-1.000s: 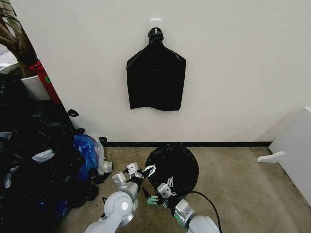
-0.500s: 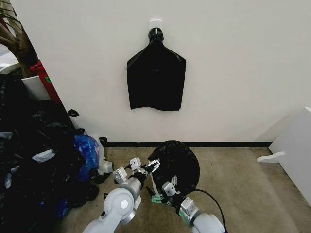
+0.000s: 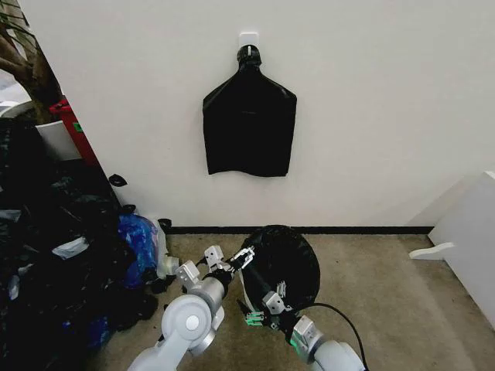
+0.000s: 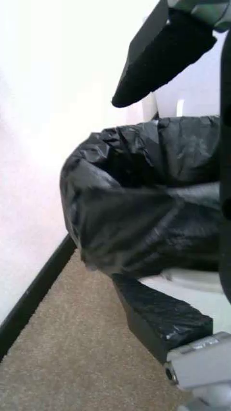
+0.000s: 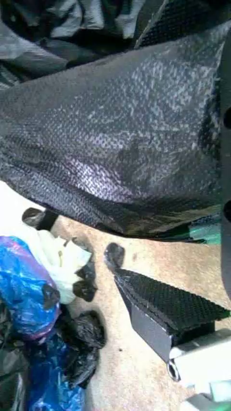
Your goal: Place the garbage bag over the trash bin.
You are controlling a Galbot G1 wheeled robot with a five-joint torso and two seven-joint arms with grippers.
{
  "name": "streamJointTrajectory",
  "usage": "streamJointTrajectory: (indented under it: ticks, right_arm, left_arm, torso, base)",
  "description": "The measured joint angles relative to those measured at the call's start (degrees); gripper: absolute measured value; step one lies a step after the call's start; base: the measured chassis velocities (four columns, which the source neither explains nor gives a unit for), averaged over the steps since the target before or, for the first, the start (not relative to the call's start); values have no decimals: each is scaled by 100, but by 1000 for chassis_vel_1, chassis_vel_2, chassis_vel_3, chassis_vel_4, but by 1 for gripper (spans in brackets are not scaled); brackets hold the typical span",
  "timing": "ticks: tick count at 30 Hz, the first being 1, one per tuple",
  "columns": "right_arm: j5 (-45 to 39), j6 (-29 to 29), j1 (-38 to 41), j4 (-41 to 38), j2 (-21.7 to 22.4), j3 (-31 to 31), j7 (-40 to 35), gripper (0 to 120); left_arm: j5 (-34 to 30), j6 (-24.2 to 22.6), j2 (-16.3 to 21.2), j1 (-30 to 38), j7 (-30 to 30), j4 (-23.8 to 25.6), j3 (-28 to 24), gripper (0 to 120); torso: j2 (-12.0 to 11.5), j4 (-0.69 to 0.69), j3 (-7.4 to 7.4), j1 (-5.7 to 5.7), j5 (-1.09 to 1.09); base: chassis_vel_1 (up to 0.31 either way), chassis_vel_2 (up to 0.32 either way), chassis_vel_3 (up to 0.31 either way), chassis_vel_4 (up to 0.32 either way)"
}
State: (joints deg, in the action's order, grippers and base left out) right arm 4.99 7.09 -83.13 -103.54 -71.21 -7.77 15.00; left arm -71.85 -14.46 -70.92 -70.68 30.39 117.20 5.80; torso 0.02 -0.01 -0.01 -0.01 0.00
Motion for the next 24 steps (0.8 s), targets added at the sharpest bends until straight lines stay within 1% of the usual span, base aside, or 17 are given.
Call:
streamJointTrajectory:
  ticks: [4, 5, 6, 7, 10, 16, 20, 21, 22, 24]
  right_arm:
    - [-89, 97, -142, -395, 31, -14, -120, 100]
    - [-119, 118, -183, -517, 40, -3, -145, 100]
    - [-141, 127, -222, -693, 59, -3, -198, 100]
    - [-146, 125, -246, -842, 74, -7, -235, 100]
    - [-157, 126, -300, -1029, 93, 39, -271, 100]
    - [-167, 105, -342, -1352, 90, 100, -379, 100]
    - [-179, 29, -415, -1587, 80, 53, -437, 100]
    - [-203, -3, -483, -1736, 76, -11, -471, 100]
    - [-203, -3, -483, -1736, 76, -11, -471, 100]
    - [-246, -48, -549, -1884, 69, -99, -501, 100]
  left_arm:
    - [23, 1, 38, -46, 46, 93, 54, 100]
    - [38, 3, 44, -63, 46, 102, 66, 100]
    - [54, 5, 53, -74, 46, 102, 88, 100]
    - [86, 10, 54, -74, 33, 95, 107, 100]
    - [150, 20, 57, -72, -11, 45, 131, 100]
    - [238, 67, 54, -41, -137, -71, 163, 100]
    - [526, 108, 47, -105, -371, -135, 178, 100]
    - [835, 116, 58, -186, -608, -188, 193, 100]
    - [835, 116, 58, -186, -608, -188, 193, 100]
    - [1209, 147, 88, -285, -932, -256, 251, 100]
  torso:
    - [-6, -1, 5, 1, -1]
    - [-7, -1, 5, 1, 2]
    - [-7, -1, 5, 1, 2]
    - [-6, -1, 4, 1, -4]
    - [-7, 0, 4, 1, 1]
    - [-6, 0, 2, 1, 1]
    - [-4, 1, 2, 1, 1]
    - [-3, 0, 1, 1, 0]
    - [-3, 0, 1, 1, 0]
    - [-3, 0, 1, 1, 0]
  base:
    - [0, 0, 0, 0]
    - [0, 0, 0, 0]
    - [0, 0, 0, 0]
    - [0, 0, 0, 0]
    - [0, 0, 0, 0]
    - [0, 0, 0, 0]
    - [0, 0, 0, 0]
    - [0, 0, 0, 0]
    - [0, 0, 0, 0]
    - [0, 0, 0, 0]
